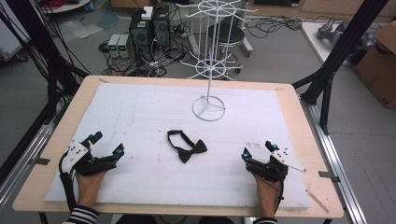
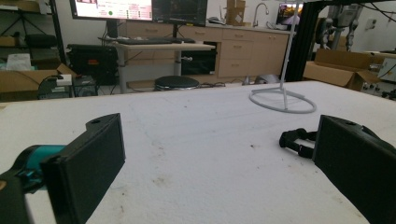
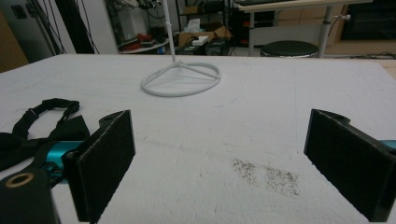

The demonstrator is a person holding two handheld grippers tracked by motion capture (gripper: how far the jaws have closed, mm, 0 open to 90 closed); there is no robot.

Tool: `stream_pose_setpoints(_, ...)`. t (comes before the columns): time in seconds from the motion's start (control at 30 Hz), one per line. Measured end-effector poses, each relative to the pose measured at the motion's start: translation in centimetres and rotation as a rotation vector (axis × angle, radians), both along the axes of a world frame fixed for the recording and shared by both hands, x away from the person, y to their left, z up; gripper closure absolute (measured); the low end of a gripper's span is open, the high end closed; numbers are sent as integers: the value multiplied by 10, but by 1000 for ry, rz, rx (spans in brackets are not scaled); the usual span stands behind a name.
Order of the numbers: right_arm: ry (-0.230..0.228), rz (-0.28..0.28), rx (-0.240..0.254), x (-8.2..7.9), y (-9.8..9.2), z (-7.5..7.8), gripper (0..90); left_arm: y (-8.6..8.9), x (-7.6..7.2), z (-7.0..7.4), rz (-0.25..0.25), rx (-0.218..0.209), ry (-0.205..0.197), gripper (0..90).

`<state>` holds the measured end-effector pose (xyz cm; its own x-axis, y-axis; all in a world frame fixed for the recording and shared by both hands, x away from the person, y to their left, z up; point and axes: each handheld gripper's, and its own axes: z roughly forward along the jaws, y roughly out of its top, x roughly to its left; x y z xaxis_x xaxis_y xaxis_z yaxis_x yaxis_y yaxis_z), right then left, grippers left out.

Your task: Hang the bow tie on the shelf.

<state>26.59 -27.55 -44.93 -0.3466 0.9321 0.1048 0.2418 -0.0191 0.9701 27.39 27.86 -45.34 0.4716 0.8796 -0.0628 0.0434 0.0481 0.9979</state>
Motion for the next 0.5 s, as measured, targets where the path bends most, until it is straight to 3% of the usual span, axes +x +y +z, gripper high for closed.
stream_pose_setpoints(0.17,45,33,-21,4,4,3,77,0,0,0,0,-2,-2,28)
stream_pose_setpoints(0.37,48,55,-50,8,6,14,77,0,0,0,-1,-7,-2,29)
stream_pose_setpoints(0.5,61,92,-78,12,11,32,77,1,0,0,0,-9,1,28)
